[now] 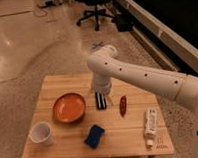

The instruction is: Move the arm in a circular motion

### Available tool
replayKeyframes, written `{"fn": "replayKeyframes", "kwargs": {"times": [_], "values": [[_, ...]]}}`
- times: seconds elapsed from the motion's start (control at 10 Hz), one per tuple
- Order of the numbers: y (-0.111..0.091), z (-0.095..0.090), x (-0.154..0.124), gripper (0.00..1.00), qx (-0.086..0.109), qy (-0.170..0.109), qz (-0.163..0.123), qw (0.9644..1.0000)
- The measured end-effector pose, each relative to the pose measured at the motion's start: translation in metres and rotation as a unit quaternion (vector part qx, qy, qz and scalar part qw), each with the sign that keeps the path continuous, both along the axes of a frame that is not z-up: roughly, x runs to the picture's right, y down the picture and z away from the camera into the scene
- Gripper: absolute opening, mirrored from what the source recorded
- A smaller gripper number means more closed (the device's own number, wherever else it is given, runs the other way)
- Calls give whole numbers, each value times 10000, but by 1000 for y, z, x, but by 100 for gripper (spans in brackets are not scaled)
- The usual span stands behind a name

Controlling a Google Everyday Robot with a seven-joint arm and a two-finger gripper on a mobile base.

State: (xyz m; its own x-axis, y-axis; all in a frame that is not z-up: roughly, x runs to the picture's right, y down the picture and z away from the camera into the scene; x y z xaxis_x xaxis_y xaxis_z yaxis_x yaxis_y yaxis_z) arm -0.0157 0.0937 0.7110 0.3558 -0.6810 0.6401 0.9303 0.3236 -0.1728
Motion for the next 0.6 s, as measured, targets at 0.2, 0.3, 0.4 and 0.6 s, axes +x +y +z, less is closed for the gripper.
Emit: {"fn": "replayKeyframes", "kwargs": {"times": [0.2,0.3,0.4,0.6], "values": [[31,-53,-20,80,154,-659,-598,9959],[44,-74,-18,80,289,-868,-828,9924],[54,-92,-10,80,433,-1020,-979,9890],[58,-113,28,80,667,-927,-747,9906]]}}
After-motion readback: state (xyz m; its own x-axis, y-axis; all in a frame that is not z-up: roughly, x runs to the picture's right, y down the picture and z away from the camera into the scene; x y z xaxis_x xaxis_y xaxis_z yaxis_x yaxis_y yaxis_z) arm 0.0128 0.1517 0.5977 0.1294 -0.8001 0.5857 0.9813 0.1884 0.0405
